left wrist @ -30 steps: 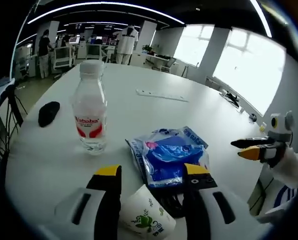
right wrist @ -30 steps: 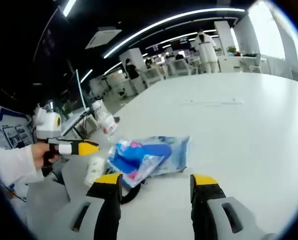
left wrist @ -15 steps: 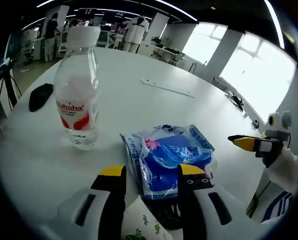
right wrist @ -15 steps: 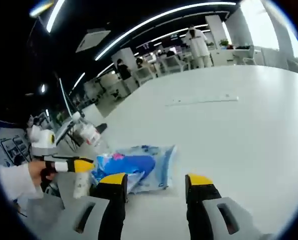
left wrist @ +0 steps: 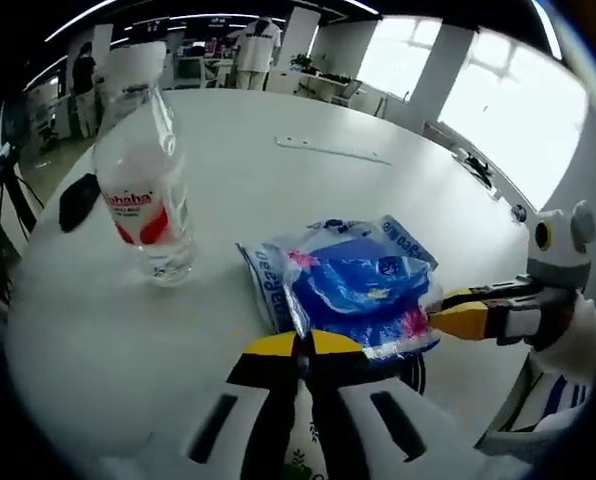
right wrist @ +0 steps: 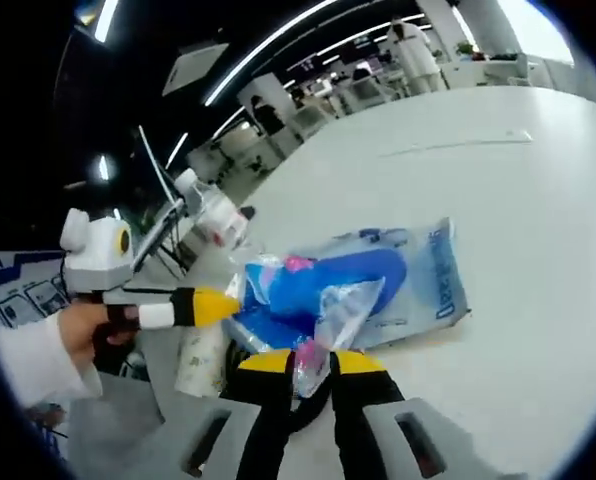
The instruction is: Arrange the tabletop items into an orderly group along one side of the table until the central work area is clear of visible clutter.
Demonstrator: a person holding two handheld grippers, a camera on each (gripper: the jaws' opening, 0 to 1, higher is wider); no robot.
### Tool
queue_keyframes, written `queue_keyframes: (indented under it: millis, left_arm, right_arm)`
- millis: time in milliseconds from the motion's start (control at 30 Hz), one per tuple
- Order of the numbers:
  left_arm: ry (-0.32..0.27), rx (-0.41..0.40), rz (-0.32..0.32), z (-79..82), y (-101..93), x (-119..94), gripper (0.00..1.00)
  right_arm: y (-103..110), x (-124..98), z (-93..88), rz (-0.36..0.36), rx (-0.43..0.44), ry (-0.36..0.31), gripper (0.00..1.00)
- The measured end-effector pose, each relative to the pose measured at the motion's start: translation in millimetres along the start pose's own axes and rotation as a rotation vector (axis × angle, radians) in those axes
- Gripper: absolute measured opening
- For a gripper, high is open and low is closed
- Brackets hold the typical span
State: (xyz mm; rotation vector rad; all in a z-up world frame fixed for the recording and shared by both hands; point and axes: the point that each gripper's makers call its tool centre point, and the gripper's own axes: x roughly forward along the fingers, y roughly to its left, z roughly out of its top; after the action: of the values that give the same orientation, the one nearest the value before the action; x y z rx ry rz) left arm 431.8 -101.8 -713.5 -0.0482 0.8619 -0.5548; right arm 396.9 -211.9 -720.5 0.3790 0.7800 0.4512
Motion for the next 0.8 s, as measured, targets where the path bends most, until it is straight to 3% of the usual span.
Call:
queue_keyframes:
  millis: [200, 400, 567, 800]
  left_arm:
    - [-0.034, -0.012, -0.033, 13.3, -12.7, -13, 0.00]
    - [-0.043, 0.042, -0.042, 22.2, -31.3, -12, 0.00]
    - [-0.046, 0.073, -0.066, 32.6, -58.5, -5, 0.00]
    - [-0.042, 0.106, -0.118, 43.3, -115.2, 19, 0.00]
  right_arm:
    - [-4, -12, 11.9, 0.003, 0.015, -0.042, 0.00]
    - [-12, -28, 20.2, 0.003, 0.024, -0.067, 0.00]
    - [-34, -51, 30.4, -0.008, 0.050, -0.100, 0.00]
    - [-79, -89, 39.4, -0.052, 0.074, -0.137, 0.00]
